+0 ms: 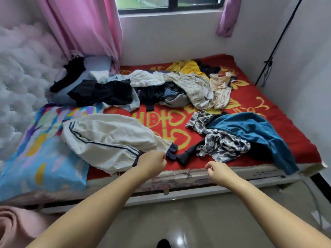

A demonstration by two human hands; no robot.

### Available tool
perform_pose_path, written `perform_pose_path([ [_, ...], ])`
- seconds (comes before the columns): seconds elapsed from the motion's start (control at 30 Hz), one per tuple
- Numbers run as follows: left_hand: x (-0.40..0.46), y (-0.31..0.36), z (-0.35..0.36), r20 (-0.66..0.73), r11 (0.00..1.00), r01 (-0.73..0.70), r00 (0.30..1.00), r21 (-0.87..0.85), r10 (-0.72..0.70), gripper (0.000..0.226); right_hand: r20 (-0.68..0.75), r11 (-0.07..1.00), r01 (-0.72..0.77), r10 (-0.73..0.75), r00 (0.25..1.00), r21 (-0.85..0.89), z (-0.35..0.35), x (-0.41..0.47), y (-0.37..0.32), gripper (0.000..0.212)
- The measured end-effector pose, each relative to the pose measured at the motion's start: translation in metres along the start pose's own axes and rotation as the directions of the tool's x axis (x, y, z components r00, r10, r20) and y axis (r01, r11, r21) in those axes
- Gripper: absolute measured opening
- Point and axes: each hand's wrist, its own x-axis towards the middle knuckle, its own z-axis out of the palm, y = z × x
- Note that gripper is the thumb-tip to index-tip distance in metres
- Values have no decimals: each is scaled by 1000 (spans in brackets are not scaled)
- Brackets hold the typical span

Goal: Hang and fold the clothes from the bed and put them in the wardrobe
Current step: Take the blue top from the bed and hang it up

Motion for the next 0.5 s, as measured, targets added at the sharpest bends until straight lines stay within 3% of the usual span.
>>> perform_pose_path([
  [0.23, 101, 48, 5, 187, 988, -148, 973, 47, 137, 25, 25, 972, -225, 224, 974, 66, -21, 42, 70, 33],
  [0.37, 164, 88, 4, 236, 965, -241, 949, 107, 211, 20, 10, 956, -284, 284, 959, 75, -52, 78, 118, 33],
  [0.5, 230, 125, 20, 246, 959, -230, 951, 167, 186, 19, 34, 956, -286, 284, 958, 66, -82, 126, 169, 33],
])
